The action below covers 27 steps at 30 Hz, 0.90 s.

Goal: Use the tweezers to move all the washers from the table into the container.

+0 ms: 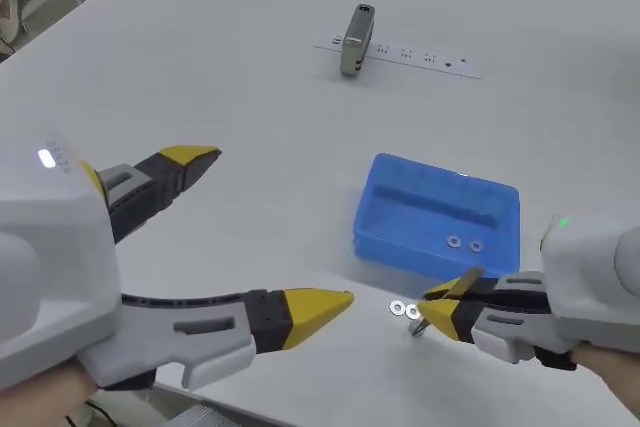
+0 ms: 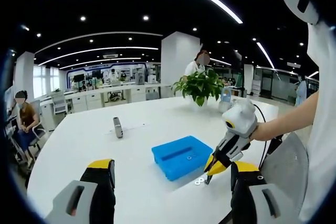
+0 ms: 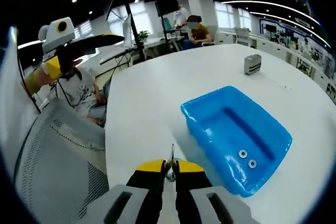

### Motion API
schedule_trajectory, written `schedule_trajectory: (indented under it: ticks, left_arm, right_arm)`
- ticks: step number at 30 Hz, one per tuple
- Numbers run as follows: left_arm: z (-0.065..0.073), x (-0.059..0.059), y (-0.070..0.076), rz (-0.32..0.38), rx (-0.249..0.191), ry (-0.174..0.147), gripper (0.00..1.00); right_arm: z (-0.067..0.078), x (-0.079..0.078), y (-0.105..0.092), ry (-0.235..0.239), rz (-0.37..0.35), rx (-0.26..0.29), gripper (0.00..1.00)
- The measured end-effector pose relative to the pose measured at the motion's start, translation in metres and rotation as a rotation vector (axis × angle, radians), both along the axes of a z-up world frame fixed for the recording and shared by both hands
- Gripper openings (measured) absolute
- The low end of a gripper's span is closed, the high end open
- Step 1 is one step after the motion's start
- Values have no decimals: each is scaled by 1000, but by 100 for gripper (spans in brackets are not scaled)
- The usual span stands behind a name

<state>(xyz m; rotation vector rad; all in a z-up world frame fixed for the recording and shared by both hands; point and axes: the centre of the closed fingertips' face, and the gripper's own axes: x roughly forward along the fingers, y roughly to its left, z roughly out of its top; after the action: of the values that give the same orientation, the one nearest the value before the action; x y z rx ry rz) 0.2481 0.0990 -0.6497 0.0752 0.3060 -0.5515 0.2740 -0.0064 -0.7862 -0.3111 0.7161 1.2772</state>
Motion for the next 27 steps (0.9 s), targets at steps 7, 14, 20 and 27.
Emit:
schedule_trajectory:
  ticks: [7,14,20,27]
  left_arm:
    - [0,0,0,-2,1,1,93]
    - [0,-1,1,4,-2,-2,93]
    - [1,-1,1,5,-4,-6,93]
    - [1,-1,1,4,-12,-5,93]
  right_arm:
    - [-1,-6,4,-85,95,-63,4]
    - [-2,-8,2,-139,134,-88,3]
    - [0,-8,0,-133,101,-68,2]
    - [20,-3,-3,-141,78,-49,3]
